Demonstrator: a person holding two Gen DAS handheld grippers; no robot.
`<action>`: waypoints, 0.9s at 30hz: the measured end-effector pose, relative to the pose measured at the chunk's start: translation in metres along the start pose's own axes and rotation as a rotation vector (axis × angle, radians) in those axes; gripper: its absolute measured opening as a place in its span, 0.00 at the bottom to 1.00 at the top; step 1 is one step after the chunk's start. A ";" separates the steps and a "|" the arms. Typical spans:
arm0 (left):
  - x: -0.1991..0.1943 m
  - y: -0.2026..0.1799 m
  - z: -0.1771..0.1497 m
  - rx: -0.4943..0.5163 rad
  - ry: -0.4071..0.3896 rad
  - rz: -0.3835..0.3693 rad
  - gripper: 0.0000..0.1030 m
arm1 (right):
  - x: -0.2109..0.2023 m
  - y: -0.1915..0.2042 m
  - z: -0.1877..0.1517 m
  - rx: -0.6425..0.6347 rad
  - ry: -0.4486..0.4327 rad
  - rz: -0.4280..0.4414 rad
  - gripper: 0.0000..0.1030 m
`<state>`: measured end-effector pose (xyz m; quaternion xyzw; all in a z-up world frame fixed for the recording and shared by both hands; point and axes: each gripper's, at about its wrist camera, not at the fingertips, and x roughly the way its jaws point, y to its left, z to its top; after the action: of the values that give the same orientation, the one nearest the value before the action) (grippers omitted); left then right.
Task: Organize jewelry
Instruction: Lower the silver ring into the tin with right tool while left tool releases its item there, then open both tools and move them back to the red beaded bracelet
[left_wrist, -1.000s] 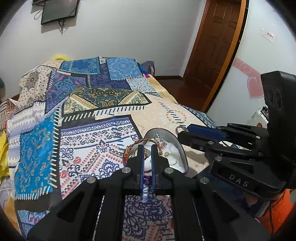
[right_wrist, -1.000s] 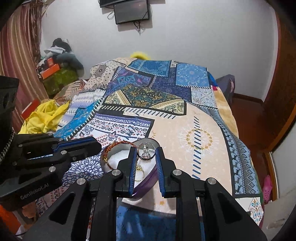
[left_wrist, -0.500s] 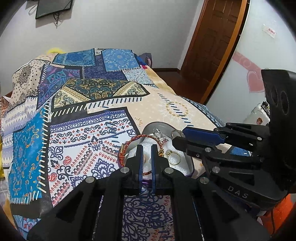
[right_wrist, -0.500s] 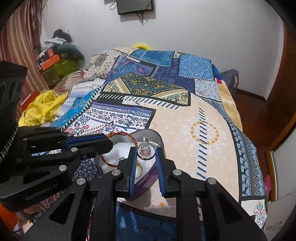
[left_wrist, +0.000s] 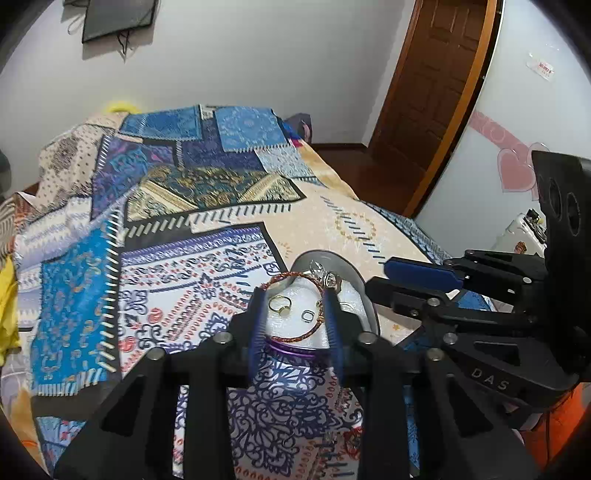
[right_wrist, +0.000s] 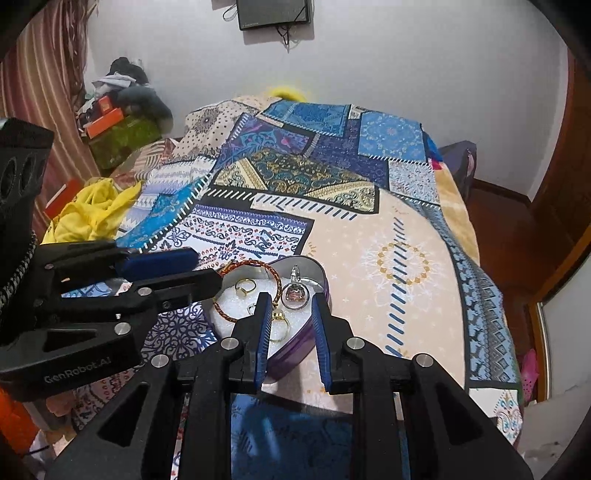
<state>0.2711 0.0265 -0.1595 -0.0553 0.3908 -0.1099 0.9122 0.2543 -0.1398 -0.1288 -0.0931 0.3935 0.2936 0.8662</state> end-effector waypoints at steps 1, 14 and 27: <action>-0.004 -0.001 0.000 0.001 -0.005 0.005 0.33 | -0.004 0.001 0.000 0.001 -0.006 -0.005 0.24; -0.065 -0.002 -0.013 -0.023 -0.062 0.061 0.47 | -0.054 0.017 -0.010 -0.005 -0.084 -0.038 0.34; -0.088 0.009 -0.053 -0.069 -0.018 0.101 0.47 | -0.053 0.030 -0.044 -0.017 -0.020 -0.058 0.35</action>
<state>0.1746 0.0557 -0.1361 -0.0677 0.3882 -0.0496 0.9177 0.1817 -0.1557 -0.1171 -0.1091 0.3794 0.2726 0.8774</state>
